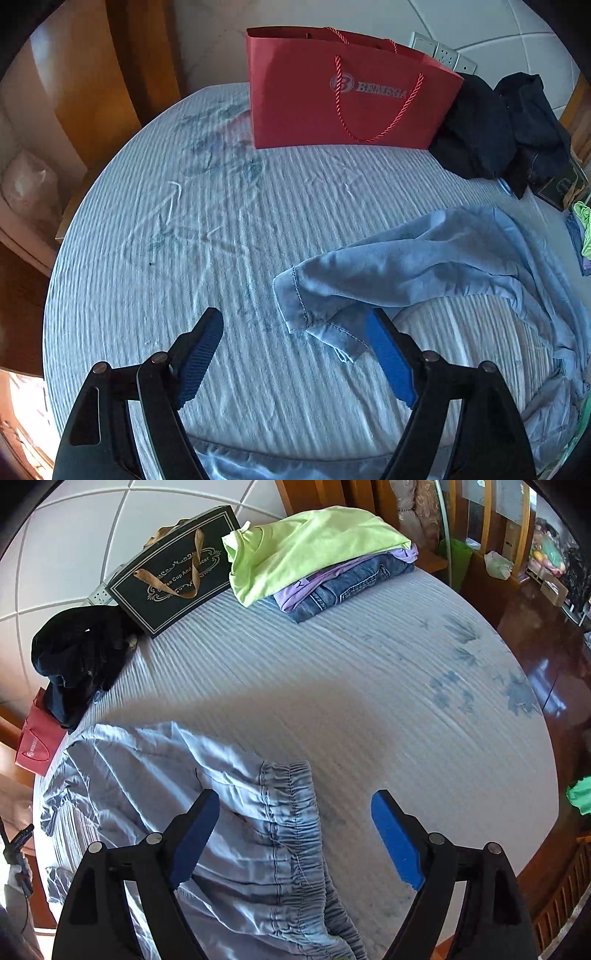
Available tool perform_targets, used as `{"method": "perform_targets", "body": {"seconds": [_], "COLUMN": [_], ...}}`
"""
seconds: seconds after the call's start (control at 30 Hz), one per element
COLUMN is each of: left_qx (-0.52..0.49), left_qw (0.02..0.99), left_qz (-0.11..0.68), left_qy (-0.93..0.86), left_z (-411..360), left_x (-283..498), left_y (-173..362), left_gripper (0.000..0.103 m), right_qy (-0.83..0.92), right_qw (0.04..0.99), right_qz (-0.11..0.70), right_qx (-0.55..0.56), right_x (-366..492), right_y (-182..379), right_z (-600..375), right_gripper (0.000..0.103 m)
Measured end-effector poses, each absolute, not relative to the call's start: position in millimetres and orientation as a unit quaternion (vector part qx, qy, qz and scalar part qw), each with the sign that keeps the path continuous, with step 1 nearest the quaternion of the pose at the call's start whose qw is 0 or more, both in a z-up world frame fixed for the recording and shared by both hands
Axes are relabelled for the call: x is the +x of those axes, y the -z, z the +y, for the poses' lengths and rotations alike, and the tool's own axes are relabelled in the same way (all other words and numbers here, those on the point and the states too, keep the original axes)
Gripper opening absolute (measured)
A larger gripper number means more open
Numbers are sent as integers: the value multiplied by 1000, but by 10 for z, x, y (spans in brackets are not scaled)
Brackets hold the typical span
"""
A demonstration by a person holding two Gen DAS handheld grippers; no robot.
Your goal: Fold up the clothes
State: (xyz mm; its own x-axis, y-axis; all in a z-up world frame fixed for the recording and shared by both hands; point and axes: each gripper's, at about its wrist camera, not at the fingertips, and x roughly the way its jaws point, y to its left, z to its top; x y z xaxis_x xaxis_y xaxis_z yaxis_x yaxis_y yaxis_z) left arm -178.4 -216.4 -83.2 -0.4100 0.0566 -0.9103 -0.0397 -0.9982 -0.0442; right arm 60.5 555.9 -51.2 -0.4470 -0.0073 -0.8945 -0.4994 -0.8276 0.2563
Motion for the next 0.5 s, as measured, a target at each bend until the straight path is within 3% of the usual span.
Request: {"method": "perform_targets", "body": {"seconds": [0.1, 0.33, 0.37, 0.4, 0.43, 0.47, 0.5], "left_qx": [-553, -580, -578, -574, -567, -559, -544], "left_qw": [29, 37, 30, 28, 15, -3, -14], "left_qz": [-2, 3, 9, 7, 8, 12, 14], "left_qy": [-832, -814, -815, -818, -823, -829, -839], "left_z": [-2094, -1871, -1834, -1809, -1801, -1797, -1799], "left_x": [-1873, -1979, -1981, -1989, -2004, -2023, -2034], "left_y": [1025, 1334, 1335, 1310, 1258, 1199, 1106], "left_gripper": [81, 80, 74, 65, 23, 15, 15], "right_qy": [-807, -772, -767, -765, -764, -761, -771], "right_qw": [146, 88, 81, 90, 104, 117, 130], "right_qz": [273, 316, 304, 275, 241, 205, 175], "right_qx": [-502, -545, -559, -575, -590, -604, -599], "right_x": [514, 239, 181, 109, 33, -43, -105], "right_y": [602, 1005, 1065, 1100, 1125, 1151, 1075], "right_z": [5661, 5540, 5465, 5380, 5295, 5210, 5144], "right_gripper": [91, 92, 87, 57, 37, 37, 36]}}
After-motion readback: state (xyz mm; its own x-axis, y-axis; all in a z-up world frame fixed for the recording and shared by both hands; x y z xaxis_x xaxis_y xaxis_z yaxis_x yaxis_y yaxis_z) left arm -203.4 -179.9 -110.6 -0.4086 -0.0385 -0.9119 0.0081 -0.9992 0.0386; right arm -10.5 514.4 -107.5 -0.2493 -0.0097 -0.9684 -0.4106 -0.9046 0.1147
